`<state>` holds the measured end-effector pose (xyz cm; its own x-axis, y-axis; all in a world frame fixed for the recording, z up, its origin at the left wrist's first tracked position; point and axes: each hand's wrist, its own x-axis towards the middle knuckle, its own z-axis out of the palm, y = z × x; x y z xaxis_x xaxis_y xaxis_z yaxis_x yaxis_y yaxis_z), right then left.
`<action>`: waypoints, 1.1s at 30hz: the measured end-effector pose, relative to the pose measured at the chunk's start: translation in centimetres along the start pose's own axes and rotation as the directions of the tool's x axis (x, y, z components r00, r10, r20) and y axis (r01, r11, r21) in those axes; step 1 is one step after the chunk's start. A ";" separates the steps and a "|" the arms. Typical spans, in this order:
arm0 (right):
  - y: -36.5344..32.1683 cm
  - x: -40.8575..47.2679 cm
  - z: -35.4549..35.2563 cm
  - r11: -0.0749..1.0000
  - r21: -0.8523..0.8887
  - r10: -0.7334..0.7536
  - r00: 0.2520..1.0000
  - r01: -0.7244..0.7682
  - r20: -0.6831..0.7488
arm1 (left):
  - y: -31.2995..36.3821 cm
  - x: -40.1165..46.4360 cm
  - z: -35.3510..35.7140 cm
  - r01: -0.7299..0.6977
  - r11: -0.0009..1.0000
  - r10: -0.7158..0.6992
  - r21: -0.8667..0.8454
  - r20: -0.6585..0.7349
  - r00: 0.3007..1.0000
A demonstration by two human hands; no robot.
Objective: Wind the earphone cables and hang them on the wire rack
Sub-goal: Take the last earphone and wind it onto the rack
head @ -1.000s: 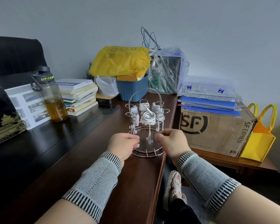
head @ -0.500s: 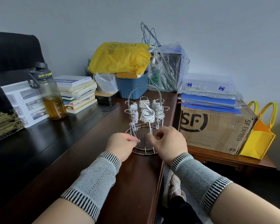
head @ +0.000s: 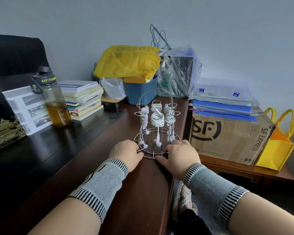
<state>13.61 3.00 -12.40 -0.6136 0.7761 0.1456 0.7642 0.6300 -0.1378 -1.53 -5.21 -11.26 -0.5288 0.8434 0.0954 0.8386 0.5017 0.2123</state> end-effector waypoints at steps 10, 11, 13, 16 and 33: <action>0.5 6.2 1.2 0.999 0.039 0.005 0.999 -0.007 0.049 | -0.4 5.2 2.9 0.003 1.000 -0.002 0.030 -0.011 1.000; 0.8 7.0 1.5 0.999 0.046 0.006 0.999 -0.008 0.041 | -0.5 5.8 3.0 -0.007 0.999 0.008 0.035 -0.004 1.000; 1.2 8.5 2.2 0.998 0.060 0.013 0.999 -0.015 0.037 | -0.7 7.2 3.0 -0.018 0.999 0.018 0.038 0.024 1.000; 1.5 10.4 2.8 0.994 0.101 0.045 0.999 -0.046 0.015 | -1.0 9.2 3.4 -0.018 0.999 0.015 0.051 0.061 0.998; 2.8 16.7 3.9 0.991 0.126 0.048 0.999 -0.050 0.015 | -0.5 15.2 4.4 -0.003 0.996 -0.003 0.085 0.076 0.997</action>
<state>4.74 17.85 -14.22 -0.5788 0.8060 0.1241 0.7628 0.5889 -0.2670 -9.47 8.21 -14.19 -0.5198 0.8540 0.0201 0.8484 0.5134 0.1288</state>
